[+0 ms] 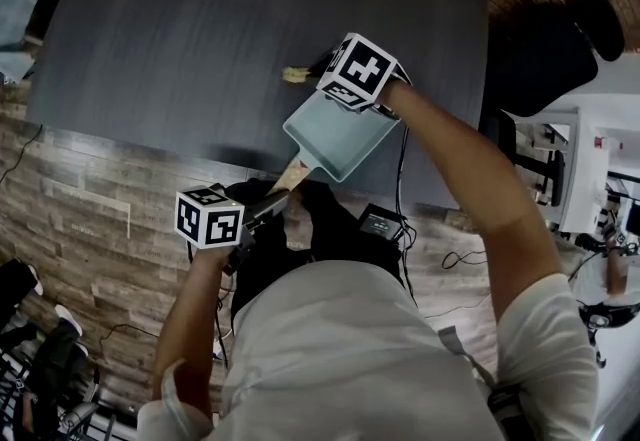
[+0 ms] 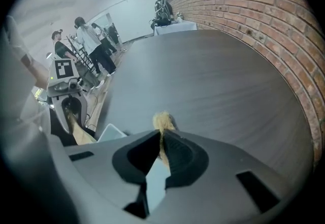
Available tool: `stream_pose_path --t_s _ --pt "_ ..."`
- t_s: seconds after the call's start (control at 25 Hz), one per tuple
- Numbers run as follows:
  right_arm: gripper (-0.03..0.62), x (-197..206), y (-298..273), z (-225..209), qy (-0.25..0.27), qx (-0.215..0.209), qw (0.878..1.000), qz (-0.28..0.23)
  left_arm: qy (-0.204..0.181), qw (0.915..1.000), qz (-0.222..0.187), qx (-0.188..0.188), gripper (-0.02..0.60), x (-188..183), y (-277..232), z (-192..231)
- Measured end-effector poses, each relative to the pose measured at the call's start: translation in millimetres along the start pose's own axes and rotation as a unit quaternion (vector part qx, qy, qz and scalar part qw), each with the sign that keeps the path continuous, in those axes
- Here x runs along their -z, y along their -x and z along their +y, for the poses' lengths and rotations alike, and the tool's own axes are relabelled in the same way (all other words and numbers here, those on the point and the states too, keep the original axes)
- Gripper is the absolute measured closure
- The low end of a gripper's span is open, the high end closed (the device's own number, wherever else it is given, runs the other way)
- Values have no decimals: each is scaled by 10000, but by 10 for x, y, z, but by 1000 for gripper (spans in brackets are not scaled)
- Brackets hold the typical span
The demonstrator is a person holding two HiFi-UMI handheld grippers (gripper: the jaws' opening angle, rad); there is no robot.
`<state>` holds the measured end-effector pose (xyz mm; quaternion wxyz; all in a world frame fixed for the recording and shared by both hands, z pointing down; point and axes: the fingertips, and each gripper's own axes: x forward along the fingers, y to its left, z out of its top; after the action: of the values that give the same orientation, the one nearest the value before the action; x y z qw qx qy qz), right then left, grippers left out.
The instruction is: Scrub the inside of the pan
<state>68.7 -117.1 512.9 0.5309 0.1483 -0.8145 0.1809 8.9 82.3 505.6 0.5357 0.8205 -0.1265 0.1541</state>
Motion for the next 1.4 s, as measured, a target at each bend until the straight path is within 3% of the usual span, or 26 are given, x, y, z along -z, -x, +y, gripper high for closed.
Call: stream_pose_path --t_s 1.4 --pt "562 -346 -216 1105 306 -1010 9943 -162 138 9995 -252 -133 469 -147 -231 -45"
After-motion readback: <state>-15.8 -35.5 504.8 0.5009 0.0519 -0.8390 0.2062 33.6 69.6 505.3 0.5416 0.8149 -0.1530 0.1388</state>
